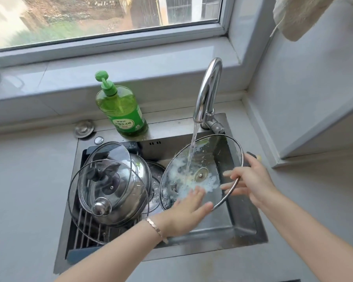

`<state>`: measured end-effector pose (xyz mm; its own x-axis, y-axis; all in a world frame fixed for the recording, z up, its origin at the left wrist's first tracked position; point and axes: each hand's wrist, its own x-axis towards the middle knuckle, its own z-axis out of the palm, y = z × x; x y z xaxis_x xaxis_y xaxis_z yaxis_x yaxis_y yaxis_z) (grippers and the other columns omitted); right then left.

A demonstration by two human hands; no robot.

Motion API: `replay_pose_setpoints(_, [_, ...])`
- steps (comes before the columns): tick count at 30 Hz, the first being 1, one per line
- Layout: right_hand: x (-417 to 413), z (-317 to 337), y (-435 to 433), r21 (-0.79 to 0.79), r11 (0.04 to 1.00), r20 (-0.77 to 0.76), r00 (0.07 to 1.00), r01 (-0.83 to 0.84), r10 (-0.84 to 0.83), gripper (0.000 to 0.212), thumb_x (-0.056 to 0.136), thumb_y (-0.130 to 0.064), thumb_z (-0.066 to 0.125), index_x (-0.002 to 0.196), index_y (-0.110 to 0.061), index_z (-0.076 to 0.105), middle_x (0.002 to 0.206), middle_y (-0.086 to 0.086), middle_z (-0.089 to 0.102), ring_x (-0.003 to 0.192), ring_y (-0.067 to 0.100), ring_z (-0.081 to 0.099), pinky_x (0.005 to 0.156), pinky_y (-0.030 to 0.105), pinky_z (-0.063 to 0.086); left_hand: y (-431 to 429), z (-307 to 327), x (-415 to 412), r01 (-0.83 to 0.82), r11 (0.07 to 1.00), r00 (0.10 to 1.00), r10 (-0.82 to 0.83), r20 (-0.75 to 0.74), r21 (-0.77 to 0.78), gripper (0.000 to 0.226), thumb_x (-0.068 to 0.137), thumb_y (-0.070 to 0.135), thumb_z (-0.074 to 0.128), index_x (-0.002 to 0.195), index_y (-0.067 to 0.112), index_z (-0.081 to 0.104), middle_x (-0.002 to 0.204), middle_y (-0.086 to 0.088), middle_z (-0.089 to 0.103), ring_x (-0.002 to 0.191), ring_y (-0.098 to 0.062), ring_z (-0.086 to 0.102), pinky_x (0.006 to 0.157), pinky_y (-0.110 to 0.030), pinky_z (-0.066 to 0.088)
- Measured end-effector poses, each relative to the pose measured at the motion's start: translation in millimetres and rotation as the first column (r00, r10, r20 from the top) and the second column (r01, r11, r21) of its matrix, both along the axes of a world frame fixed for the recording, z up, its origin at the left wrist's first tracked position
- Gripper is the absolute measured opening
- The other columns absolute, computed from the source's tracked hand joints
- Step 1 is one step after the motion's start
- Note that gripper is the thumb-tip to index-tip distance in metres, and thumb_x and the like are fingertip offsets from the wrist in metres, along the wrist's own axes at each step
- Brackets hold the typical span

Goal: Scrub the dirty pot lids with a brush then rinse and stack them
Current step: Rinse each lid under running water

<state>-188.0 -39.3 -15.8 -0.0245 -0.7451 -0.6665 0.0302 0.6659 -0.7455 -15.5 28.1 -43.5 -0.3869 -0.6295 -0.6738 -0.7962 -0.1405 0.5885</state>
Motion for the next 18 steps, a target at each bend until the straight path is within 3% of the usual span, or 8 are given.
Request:
replay_pose_setpoints(2, [14, 5, -6, -0.021, 0.999, -0.035, 0.999, -0.032, 0.031, 0.043, 0.074, 0.018, 0.043, 0.090, -0.021, 0.053, 0.099, 0.026, 0.057, 0.046, 0.032, 0.061, 0.036, 0.030, 0.050, 4, 2, -9, -0.098, 0.979, 0.991, 0.079, -0.110, -0.180, 0.075, 0.093, 0.057, 0.035, 0.152, 0.022, 0.005, 0.158, 0.008, 0.001, 0.145, -0.005, 0.000, 0.117, -0.024, 0.003])
replay_pose_setpoints(4, [28, 10, -11, -0.045, 0.997, -0.067, 0.996, -0.059, 0.056, 0.037, 0.073, 0.018, 0.044, 0.080, -0.018, 0.050, 0.089, 0.021, 0.054, 0.047, 0.029, 0.057, 0.038, 0.031, 0.051, 3, -2, -14, -0.213, 0.902, 0.974, 0.167, -0.151, -0.375, 0.078, 0.086, 0.069, 0.030, 0.150, 0.025, 0.021, 0.155, 0.006, 0.024, 0.143, -0.010, 0.022, 0.114, -0.025, 0.022])
replay_pose_setpoints(7, [47, 18, -15, -0.081, 0.988, -0.106, 0.987, -0.128, 0.119, 0.043, 0.074, 0.014, 0.047, 0.103, -0.017, 0.052, 0.082, 0.012, 0.054, 0.045, 0.025, 0.058, 0.046, 0.036, 0.055, 1, -4, -13, -0.365, 0.757, 0.931, 0.288, -0.225, -0.542, 0.087, 0.079, 0.074, 0.010, 0.143, 0.023, 0.041, 0.135, 0.001, 0.056, 0.122, -0.017, 0.053, 0.096, -0.024, 0.041])
replay_pose_setpoints(10, [63, 26, -16, -0.162, 0.959, -0.125, 0.969, -0.231, 0.212, 0.059, 0.079, -0.006, 0.060, 0.129, -0.032, 0.043, 0.096, 0.008, 0.063, 0.058, 0.025, 0.069, 0.055, 0.033, 0.056, -3, -4, 3, -0.487, 0.570, 0.873, 0.345, -0.345, -0.662, 0.067, 0.093, 0.060, 0.024, 0.126, 0.014, 0.060, 0.098, -0.003, 0.072, 0.082, -0.012, 0.066, 0.072, -0.022, 0.049])
replay_pose_setpoints(12, [69, 26, -17, -0.223, 0.924, -0.125, 0.949, -0.310, 0.289, 0.046, 0.087, -0.027, 0.059, 0.130, -0.032, 0.045, 0.098, 0.003, 0.065, 0.074, 0.021, 0.071, 0.062, 0.032, 0.057, -9, 3, 15, -0.671, 0.495, 0.741, 0.474, -0.475, -0.552, 0.043, 0.095, 0.050, 0.036, 0.105, 0.022, 0.067, 0.082, -0.002, 0.071, 0.070, -0.014, 0.066, 0.063, -0.030, 0.054])
replay_pose_setpoints(15, [72, 8, -11, -0.281, 0.883, -0.189, 0.923, -0.377, 0.335, 0.033, 0.097, -0.036, 0.043, 0.128, -0.029, 0.050, 0.120, -0.001, 0.061, 0.113, 0.016, 0.057, 0.090, 0.035, 0.052, -22, 18, 28, -0.924, 0.371, 0.351, 0.721, -0.598, -0.094, 0.027, 0.100, 0.029, 0.039, 0.091, 0.021, 0.063, 0.089, -0.003, 0.070, 0.083, -0.019, 0.069, 0.066, -0.027, 0.058])
replay_pose_setpoints(17, [74, -15, 3, -0.344, 0.773, -0.415, 0.825, -0.533, 0.384, 0.045, 0.099, -0.036, 0.036, 0.142, -0.022, 0.038, 0.146, -0.007, 0.039, 0.136, 0.010, 0.033, 0.113, 0.034, 0.029, -27, 23, 29, -0.964, 0.236, 0.125, 0.810, -0.573, 0.125, 0.031, 0.101, 0.026, 0.035, 0.097, 0.009, 0.060, 0.090, -0.007, 0.069, 0.078, -0.018, 0.069, 0.062, -0.027, 0.058])
replay_pose_setpoints(18, [80, -21, 14, -0.372, 0.674, -0.508, 0.748, -0.638, 0.427, 0.052, 0.099, -0.040, 0.031, 0.147, -0.019, 0.026, 0.151, -0.011, 0.024, 0.142, 0.007, 0.018, 0.117, 0.032, 0.016, -28, 24, 27, -0.965, 0.187, 0.058, 0.834, -0.549, 0.183, 0.033, 0.102, 0.026, 0.034, 0.099, 0.006, 0.060, 0.090, -0.008, 0.070, 0.076, -0.018, 0.069, 0.063, -0.028, 0.058])
